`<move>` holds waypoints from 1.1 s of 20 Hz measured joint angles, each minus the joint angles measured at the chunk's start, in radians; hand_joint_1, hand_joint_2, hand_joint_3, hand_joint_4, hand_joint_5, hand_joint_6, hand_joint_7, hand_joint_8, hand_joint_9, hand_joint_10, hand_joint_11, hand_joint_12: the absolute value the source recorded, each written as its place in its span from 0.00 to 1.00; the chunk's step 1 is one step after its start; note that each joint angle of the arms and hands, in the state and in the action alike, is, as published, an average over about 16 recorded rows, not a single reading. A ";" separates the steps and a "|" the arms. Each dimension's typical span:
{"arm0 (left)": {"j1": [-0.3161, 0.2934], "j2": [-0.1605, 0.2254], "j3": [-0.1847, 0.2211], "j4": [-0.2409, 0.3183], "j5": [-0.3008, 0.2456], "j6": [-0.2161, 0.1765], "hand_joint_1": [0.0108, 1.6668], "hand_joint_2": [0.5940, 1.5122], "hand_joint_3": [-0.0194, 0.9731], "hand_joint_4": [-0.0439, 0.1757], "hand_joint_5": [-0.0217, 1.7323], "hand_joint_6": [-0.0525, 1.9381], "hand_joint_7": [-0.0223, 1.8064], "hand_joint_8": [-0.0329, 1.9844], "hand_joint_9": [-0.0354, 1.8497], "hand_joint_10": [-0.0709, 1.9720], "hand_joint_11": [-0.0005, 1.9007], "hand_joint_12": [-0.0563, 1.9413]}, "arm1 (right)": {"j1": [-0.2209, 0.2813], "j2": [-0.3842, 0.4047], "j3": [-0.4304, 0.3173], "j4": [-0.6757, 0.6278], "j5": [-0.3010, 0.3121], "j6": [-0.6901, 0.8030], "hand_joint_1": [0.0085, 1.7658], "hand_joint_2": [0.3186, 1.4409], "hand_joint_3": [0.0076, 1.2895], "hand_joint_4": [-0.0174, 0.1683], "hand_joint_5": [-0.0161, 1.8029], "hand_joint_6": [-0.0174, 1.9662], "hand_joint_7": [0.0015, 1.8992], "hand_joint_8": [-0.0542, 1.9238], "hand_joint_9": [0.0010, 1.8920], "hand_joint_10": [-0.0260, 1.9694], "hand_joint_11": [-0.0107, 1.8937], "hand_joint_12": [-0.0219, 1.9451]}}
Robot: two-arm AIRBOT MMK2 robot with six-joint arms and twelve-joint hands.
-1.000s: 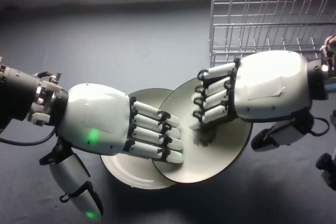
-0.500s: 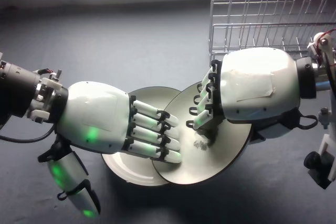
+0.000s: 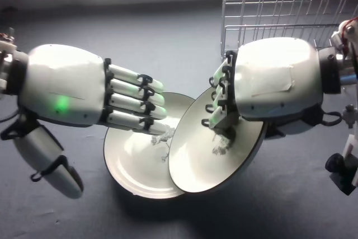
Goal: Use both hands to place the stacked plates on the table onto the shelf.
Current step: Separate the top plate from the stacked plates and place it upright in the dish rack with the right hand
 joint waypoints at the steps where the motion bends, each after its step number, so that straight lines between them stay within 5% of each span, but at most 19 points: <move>1: -0.009 0.018 -0.004 -0.002 -0.002 -0.007 0.00 0.42 0.03 0.22 0.01 0.03 0.02 0.02 0.03 0.04 0.01 0.03 | 0.009 0.006 -0.008 0.005 -0.004 0.001 0.76 0.53 0.00 0.10 0.50 0.45 0.54 0.35 0.55 0.44 0.48 0.63; 11: -0.059 0.159 0.004 0.004 -0.028 -0.067 0.00 0.42 0.03 0.21 0.02 0.04 0.02 0.02 0.03 0.04 0.01 0.03 | 0.110 0.061 -0.086 0.120 -0.057 0.013 0.79 0.56 0.00 0.10 0.53 0.49 0.55 0.43 0.56 0.48 0.47 0.60; 22: -0.083 0.214 0.039 0.078 -0.048 -0.078 0.00 0.40 0.03 0.21 0.02 0.04 0.02 0.02 0.03 0.04 0.01 0.03 | 0.194 0.069 -0.109 0.443 -0.151 0.017 0.81 0.57 0.00 0.09 0.52 0.49 0.54 0.46 0.55 0.47 0.47 0.70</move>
